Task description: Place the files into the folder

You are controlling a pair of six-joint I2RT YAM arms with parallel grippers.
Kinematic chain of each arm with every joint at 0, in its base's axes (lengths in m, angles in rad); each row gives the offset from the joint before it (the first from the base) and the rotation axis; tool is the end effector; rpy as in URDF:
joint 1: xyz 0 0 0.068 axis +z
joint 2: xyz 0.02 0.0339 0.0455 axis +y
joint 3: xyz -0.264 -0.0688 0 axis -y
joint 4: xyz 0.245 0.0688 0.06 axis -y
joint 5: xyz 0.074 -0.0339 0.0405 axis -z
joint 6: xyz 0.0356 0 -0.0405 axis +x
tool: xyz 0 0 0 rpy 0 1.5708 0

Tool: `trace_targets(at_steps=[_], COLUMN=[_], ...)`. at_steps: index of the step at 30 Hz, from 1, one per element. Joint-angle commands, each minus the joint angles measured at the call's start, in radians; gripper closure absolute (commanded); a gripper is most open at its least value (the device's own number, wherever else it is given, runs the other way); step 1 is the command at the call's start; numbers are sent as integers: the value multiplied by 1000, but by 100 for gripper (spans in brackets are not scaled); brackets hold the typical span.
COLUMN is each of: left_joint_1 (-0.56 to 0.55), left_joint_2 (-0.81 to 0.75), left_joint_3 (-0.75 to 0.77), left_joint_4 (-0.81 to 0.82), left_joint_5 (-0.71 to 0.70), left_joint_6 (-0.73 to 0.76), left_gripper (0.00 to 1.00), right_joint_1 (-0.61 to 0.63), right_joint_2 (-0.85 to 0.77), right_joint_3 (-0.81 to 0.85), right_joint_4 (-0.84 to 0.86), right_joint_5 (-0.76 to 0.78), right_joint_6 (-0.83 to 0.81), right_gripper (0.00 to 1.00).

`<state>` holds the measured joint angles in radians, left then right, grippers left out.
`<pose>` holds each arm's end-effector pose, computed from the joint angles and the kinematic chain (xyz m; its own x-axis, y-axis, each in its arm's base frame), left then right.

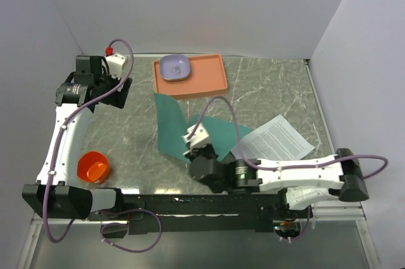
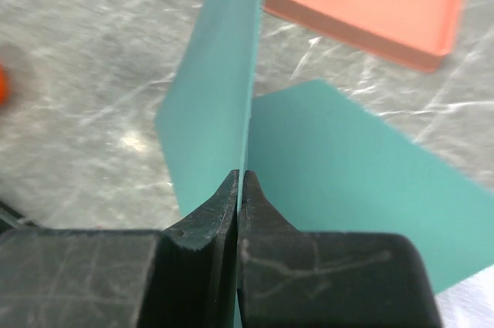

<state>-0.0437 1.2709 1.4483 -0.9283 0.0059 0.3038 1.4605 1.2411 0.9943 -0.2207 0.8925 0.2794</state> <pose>0.2525 -0.0112 0.3932 -0.6361 0.3272 -0.6988 0.2497 0.9442 0.2149 0.0576 0.2681 0.3182 -0.1986 -0.2210 -0.9548 -0.5122 0.8540 -0.0911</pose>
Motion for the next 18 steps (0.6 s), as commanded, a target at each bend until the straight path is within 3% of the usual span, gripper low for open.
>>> trace_targets(at_steps=[1,7,11,15,16,17,18], left_joint_1=[2,2,2,2,2,2,2], left_joint_2=[-42,-67,-82,-85,-88,-90,-88], left_joint_3=[53,43,40,38,37,35,37], left_joint_4=[-24,-40,-44,-43,-43,-44,-46], left_joint_5=[29,36,46,69,74,75,75], left_joint_6=[-26,-26,-31,-45,-49,-51,-52], left_gripper=[11,10,10,9,9,9,9], right_joint_1=[93,172,224,244,239,232,227], right_joint_2=[130,260,359,425,426,422,414], right_joint_3=[104,205,224,167,127,98,66], right_joint_4=[-85,-302,-312,-100,79,210,369], right_joint_5=[318,418,393,402,413,425,428], right_joint_6=[-98,24,-22,-254,-341,-452,-722], right_gripper=[100,100,100,100,100,100,100])
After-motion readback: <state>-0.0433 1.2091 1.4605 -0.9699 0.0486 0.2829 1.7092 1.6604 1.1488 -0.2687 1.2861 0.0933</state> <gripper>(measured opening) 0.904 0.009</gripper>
